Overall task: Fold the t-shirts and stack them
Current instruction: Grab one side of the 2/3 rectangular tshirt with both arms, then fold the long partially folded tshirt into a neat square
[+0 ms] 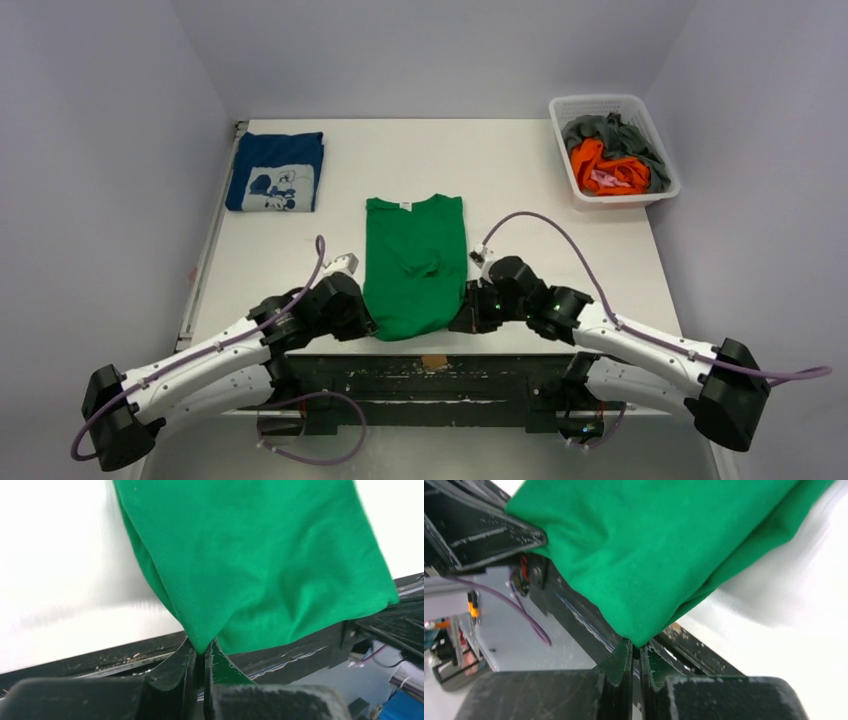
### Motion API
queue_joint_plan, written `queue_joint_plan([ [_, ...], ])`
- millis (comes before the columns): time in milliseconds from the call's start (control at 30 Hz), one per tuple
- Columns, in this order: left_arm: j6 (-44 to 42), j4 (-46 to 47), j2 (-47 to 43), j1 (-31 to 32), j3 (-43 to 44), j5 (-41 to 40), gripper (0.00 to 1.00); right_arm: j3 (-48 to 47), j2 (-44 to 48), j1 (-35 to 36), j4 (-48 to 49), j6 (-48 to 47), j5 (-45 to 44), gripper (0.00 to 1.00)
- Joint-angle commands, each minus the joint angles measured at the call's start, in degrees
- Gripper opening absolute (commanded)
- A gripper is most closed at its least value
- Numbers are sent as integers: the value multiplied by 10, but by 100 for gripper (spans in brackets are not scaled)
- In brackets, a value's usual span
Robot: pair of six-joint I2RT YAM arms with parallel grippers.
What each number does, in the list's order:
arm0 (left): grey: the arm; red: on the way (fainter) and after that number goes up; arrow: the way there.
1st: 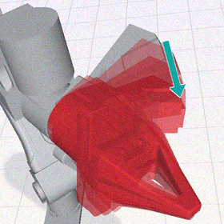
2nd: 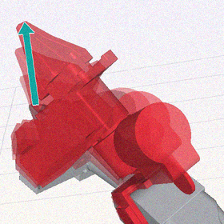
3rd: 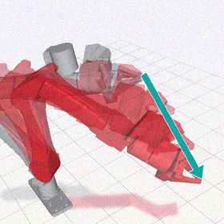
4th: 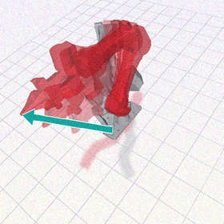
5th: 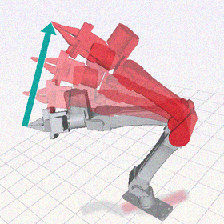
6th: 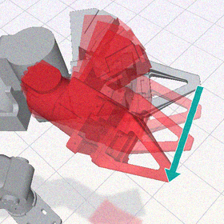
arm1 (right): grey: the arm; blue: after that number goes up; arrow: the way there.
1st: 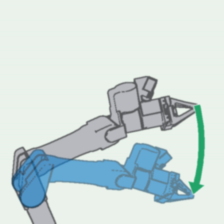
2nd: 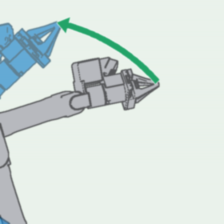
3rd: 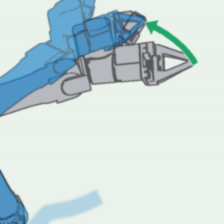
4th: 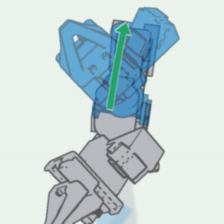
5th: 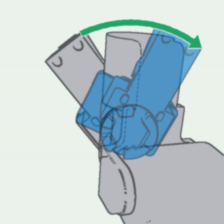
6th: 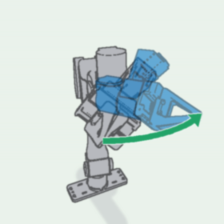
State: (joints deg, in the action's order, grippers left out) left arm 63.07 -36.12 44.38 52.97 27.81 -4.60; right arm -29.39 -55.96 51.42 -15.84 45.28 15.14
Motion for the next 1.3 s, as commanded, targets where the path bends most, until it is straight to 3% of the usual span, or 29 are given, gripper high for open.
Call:
queue_joint_plan([
  [0,-62,-24,27,-37,123,-61,0,-97,-1,-2,-49,-26,-106,0],
  [100,-114,6,74,-106,174,-23,0,-149,-31,-22,-42,-35,-150,0],
  [333,-199,1,209,-212,308,-18,0,-254,-125,-137,1,-62,-129,0],
  [467,-228,25,306,-271,374,29,0,-314,-200,-180,17,-83,-121,0],
  [667,-250,44,460,-328,479,114,0,-385,-311,-235,38,-80,-84,0],
  [900,-260,72,594,-383,557,216,3,-453,-399,-251,43,-69,-112,0],
  [1000,-262,64,651,-399,604,247,10,-470,-432,-255,47,-62,-125,0],
  [1100,-261,63,695,-411,649,258,29,-497,-476,-267,63,-57,-133,0],
  [1200,-261,42,732,-420,708,256,48,-547,-538,-279,83,-73,-115,23],
  [1267,-265,21,741,-422,737,250,61,-613,-580,-286,39,-94,-102,35],
])
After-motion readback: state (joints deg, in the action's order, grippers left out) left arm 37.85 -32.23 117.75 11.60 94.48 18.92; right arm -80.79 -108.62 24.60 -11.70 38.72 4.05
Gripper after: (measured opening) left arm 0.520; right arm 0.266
